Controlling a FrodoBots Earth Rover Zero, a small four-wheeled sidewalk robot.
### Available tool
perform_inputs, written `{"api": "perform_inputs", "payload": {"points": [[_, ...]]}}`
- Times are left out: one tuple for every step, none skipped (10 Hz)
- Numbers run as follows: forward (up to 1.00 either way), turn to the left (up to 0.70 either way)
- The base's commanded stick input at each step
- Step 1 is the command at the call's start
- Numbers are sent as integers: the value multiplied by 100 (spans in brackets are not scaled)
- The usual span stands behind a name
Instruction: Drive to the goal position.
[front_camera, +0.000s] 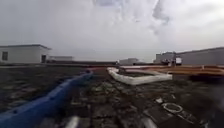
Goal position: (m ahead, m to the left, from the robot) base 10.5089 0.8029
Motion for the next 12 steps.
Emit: {"api": "perform_inputs", "payload": {"points": [[70, 0], [70, 0], [70, 0], [70, 8], [70, 16], [70, 16], [70, 1], [70, 0], [70, 0], [70, 0], [70, 0], [70, 0]]}}
